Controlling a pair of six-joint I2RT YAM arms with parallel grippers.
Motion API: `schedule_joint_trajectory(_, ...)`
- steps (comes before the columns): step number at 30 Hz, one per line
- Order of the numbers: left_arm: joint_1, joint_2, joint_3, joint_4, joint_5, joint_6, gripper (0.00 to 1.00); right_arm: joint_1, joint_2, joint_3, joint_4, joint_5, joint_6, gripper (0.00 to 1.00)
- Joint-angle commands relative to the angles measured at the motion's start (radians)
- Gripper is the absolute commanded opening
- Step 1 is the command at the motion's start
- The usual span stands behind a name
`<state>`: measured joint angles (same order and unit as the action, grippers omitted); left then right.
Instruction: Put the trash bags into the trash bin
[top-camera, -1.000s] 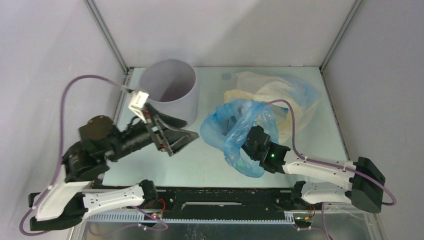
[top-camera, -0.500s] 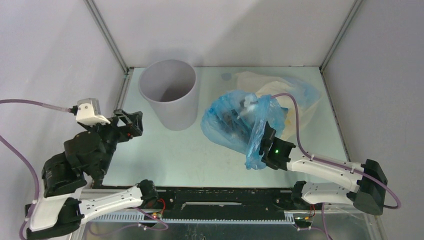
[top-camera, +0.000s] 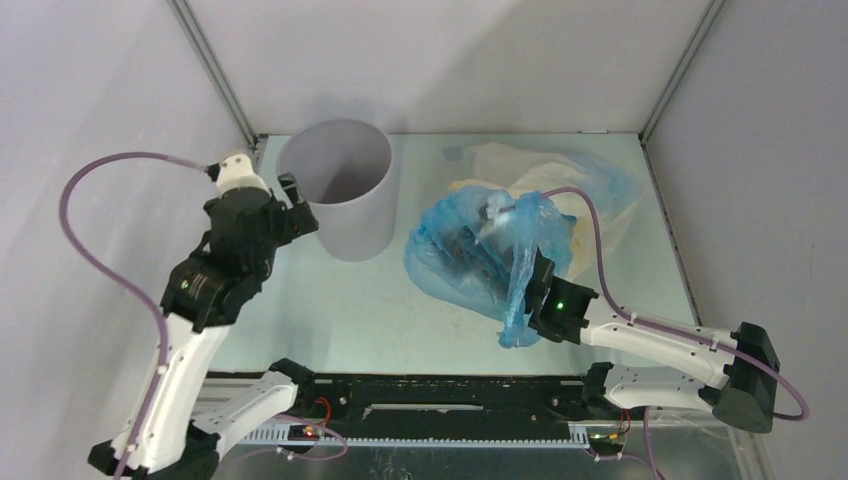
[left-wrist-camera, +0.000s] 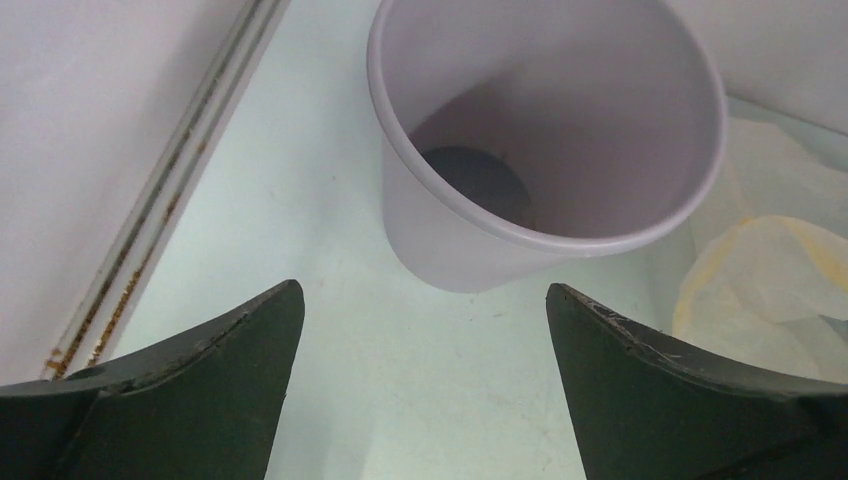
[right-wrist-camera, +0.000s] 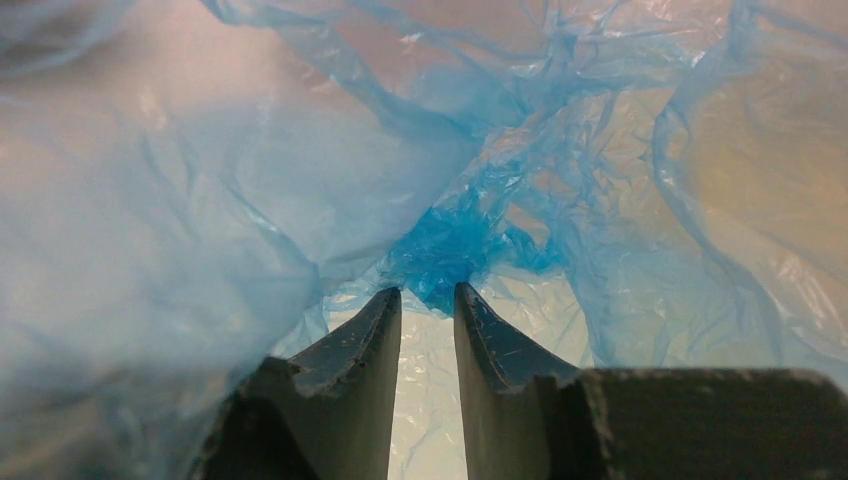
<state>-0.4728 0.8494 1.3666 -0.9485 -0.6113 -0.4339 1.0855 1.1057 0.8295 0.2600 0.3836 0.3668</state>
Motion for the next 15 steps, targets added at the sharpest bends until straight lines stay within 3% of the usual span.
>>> schedule_joint_trajectory(1,0.146,0.035,-0.019,0.092,0.225,-0.005,1.0,0.01,-0.021,0.054,-0.03,-0.004,-0.002,0.29)
schedule_joint_trajectory(7,0.289,0.122,-0.036,0.145,0.347,-0.08,1.0,0.024,-0.018,0.054,-0.046,0.007,-0.001,0.29)
schedule_joint_trajectory(12,0.33,0.18,-0.06,0.208,0.368,-0.098,1.0,0.034,-0.023,0.054,-0.031,0.008,-0.004,0.29)
schedule_joint_trajectory(15,0.366,0.215,-0.071,0.227,0.347,-0.118,0.94,0.037,-0.022,0.054,-0.028,0.011,-0.007,0.29)
